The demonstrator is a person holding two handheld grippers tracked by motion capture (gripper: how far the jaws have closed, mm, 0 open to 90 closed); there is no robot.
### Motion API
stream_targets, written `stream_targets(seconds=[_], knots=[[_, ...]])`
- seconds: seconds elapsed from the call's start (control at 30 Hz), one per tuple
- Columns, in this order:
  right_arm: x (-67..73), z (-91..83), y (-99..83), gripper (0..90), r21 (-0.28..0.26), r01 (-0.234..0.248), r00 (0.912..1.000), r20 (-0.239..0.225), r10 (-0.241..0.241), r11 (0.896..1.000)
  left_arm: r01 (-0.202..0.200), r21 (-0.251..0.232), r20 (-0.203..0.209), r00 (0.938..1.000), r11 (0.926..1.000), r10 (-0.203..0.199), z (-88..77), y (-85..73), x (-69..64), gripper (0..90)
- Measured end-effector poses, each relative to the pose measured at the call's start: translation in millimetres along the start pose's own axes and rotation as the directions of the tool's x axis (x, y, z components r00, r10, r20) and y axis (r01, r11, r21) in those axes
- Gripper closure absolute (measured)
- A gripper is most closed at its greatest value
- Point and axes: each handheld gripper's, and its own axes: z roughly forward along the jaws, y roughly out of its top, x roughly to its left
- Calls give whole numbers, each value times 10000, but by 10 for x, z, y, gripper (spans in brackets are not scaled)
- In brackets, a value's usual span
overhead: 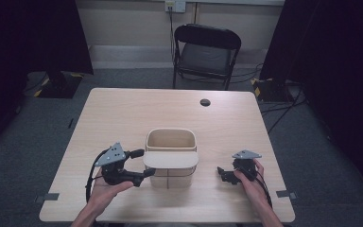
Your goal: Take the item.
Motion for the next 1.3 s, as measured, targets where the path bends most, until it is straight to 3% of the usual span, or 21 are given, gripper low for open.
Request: stream_targets(seconds=[0.47,1.3], knots=[[0,0,0,93,0,2,10000,0,-2,10000,96,-54,166,9998,9999,-95,14,62,43,183],[0,0,0,93,-1,0,10000,-1,0,10000,120,0,531,9985,9999,-120,28,130,51,283]])
